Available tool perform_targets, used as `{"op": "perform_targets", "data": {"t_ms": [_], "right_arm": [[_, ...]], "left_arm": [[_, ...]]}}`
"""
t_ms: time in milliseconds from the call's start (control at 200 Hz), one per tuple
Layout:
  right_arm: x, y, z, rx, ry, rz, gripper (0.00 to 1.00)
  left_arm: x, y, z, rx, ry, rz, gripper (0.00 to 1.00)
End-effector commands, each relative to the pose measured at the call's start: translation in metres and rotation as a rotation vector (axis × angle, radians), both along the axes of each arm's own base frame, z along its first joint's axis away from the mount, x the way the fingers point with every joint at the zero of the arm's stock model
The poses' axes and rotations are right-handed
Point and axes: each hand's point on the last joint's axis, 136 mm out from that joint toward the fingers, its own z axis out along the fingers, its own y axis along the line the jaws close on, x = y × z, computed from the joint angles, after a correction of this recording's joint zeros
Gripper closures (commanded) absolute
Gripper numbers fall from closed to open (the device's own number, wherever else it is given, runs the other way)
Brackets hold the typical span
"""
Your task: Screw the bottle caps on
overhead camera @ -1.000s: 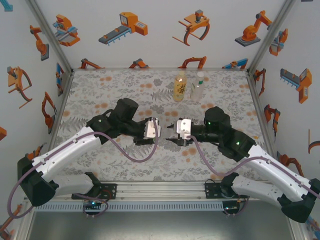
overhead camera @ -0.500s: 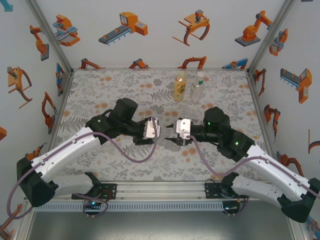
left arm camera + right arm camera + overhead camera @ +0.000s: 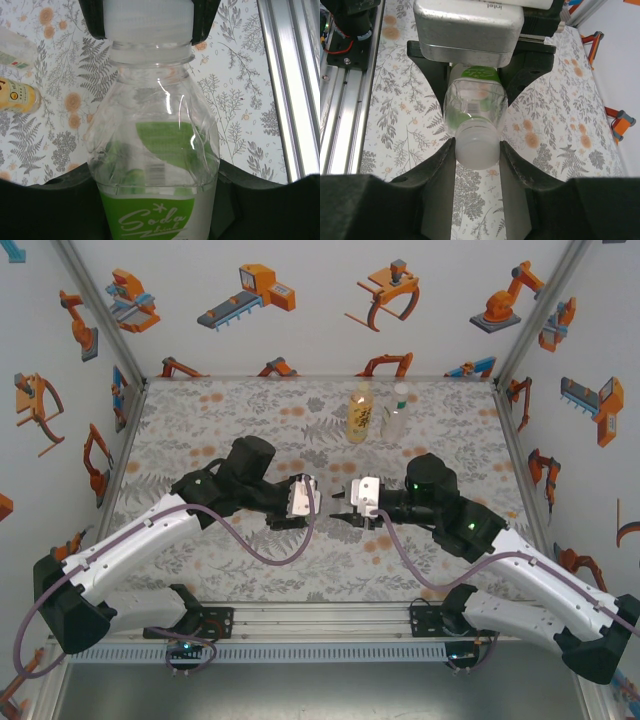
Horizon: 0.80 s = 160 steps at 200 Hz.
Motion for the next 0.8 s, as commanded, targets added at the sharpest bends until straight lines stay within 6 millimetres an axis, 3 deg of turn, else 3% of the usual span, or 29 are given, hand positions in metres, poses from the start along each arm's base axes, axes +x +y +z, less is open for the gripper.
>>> {"op": "perform_targets", "data": {"t_ms": [0, 130, 486, 796], "right_arm": [[0.003, 0.000, 0.006, 0.027, -0.010, -0.014, 0.82], [0.011, 0.000, 0.011, 0.048, 0.060, -0.078, 1.00], [0.046, -0.006, 0.017, 0.314, 0.589, -0.367, 1.00], [0.070, -0.027, -0.006, 0.562, 1.137, -0.632, 1.00]], "left_arm": [[-0.008, -0.001, 0.021, -0.050, -0.030, -0.041, 1.00], [-0.006, 0.000, 0.021, -0.046, -0.037, -0.031, 1.00], [0.008, 0.001, 0.023, -0.047, -0.082, 0.046, 1.00], [0.028, 0.002, 0.026, -0.048, -0.127, 0.150, 1.00]]}}
